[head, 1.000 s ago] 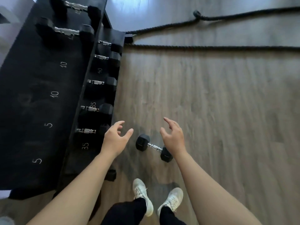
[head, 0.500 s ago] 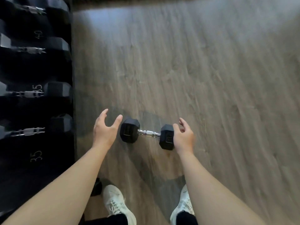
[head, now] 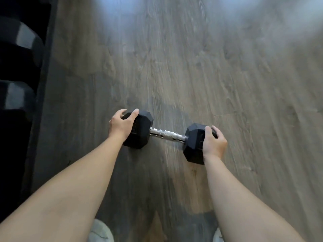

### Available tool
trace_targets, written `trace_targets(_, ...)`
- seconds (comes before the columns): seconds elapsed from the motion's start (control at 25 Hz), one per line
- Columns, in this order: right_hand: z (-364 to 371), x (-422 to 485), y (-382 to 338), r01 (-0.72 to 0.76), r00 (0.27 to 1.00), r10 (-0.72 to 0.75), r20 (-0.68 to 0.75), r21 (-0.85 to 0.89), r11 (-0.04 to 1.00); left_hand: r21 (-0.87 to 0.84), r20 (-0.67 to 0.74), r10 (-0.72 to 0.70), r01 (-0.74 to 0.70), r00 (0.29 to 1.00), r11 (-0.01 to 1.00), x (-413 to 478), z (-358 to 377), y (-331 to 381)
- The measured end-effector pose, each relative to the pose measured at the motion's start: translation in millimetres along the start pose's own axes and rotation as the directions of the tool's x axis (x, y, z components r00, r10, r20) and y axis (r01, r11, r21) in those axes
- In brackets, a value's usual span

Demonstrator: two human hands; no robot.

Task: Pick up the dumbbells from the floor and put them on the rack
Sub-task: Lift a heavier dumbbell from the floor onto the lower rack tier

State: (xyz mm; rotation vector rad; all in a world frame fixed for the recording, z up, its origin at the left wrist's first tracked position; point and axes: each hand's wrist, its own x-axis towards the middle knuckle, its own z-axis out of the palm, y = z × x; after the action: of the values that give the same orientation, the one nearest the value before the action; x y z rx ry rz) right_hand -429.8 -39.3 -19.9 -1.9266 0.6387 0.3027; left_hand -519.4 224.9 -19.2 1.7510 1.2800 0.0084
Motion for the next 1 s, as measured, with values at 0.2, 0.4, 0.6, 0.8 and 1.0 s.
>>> trace_targets(0.2,-9,10,8,-0.09,0.993,0.08,0.085,0.118,0.989,-0.216,0.101,-0.091,0.111,0.991,0.97,5,4,2)
trace_targets(0.4,-16,18,14,-0.207,0.956,0.155,0.248,0.201,0.958,-0.225,0.353,-0.216,0.307,0.91,0.925,14,-3,-1)
trace_targets(0.6,-16,20,15,-0.292,0.915,0.218,0.339,0.184,0.939,-0.19,0.396,-0.255,0.351,0.882,0.917,13,-6,3)
trace_targets(0.8,-16,20,13,-0.353,0.869,0.257,0.423,0.166,0.921,-0.169,0.425,-0.315,0.416,0.849,0.893,3,-9,15)
trace_targets(1.0,-15,21,11,-0.357,0.863,0.248,0.439,0.184,0.916,-0.214,0.368,-0.324,0.418,0.872,0.883,3,-5,16)
